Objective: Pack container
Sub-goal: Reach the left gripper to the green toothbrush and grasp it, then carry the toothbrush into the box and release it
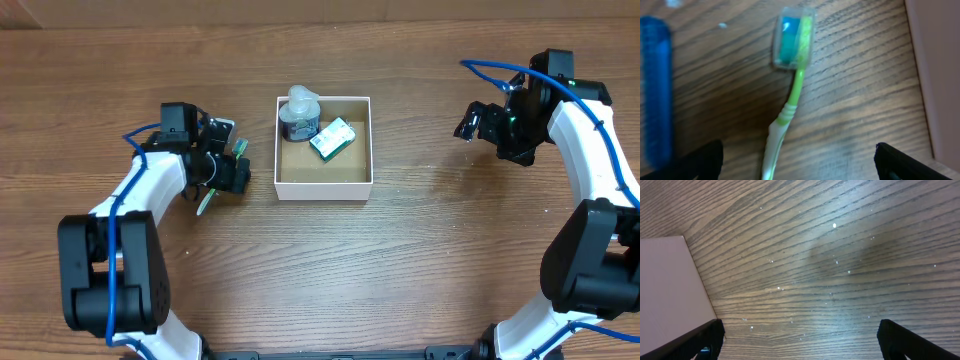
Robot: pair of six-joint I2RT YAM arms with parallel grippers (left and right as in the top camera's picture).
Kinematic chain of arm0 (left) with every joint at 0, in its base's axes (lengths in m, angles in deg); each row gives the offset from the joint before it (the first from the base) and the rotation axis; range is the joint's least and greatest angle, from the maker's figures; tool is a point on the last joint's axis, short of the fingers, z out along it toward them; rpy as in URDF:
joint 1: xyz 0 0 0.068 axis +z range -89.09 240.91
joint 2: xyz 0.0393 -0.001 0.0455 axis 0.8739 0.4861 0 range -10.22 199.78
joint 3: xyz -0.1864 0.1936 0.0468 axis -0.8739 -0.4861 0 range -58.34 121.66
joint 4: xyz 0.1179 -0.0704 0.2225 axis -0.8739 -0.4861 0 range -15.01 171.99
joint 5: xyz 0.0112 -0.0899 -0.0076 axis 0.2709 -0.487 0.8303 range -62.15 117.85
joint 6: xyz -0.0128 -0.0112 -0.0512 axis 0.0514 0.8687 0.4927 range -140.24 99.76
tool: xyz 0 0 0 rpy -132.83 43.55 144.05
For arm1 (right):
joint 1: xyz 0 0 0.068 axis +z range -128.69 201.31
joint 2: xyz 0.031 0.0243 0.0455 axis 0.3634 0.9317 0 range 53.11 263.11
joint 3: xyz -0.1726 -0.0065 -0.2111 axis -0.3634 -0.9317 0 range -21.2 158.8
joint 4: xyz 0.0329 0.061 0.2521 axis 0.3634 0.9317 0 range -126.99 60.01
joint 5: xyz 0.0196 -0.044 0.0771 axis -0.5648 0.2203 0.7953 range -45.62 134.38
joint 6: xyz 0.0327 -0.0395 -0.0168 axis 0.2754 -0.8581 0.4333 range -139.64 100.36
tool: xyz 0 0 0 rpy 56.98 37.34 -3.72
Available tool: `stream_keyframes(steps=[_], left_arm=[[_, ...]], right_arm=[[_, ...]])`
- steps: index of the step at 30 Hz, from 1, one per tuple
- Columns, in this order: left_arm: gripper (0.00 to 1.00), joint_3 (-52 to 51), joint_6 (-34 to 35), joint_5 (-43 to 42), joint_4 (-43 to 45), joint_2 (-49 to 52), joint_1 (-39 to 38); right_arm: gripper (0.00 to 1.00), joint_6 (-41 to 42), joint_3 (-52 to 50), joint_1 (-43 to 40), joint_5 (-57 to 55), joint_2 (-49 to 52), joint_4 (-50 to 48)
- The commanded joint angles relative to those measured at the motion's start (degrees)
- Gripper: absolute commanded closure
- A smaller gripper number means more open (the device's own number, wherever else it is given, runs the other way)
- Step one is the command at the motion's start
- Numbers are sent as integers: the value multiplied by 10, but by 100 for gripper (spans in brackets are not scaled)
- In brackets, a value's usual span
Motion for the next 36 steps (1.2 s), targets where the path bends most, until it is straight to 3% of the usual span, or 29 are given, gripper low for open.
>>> stream_keyframes(steps=[1, 5, 7, 10, 13, 17, 23, 30, 34, 36], left_arm=[[9, 11, -17, 15, 19, 33, -8], [20, 11, -17, 46, 24, 36, -7], [34, 11, -17, 68, 20, 36, -7], [61, 11, -17, 90, 19, 36, -7], [81, 11, -15, 89, 9, 36, -7], [92, 11, -14, 92, -23, 36, -7], [96, 48, 28, 90, -54, 28, -7], [96, 255, 30, 90, -191, -9, -25], [96, 319, -10, 83, -226, -34, -49], [96, 337, -62, 61, -240, -51, -71]], right_arm=[[0, -4, 7, 0, 5, -6, -2], [0, -4, 7, 0, 5, -6, -2], [0, -4, 7, 0, 5, -6, -2], [0, -4, 7, 0, 5, -6, -2], [0, -4, 7, 0, 5, -6, -2], [0, -4, 7, 0, 5, -6, -2], [0, -4, 7, 0, 5, -6, -2], [0, -4, 7, 0, 5, -6, -2], [0, -4, 7, 0, 5, -6, -2], [0, -4, 7, 0, 5, -6, -2]])
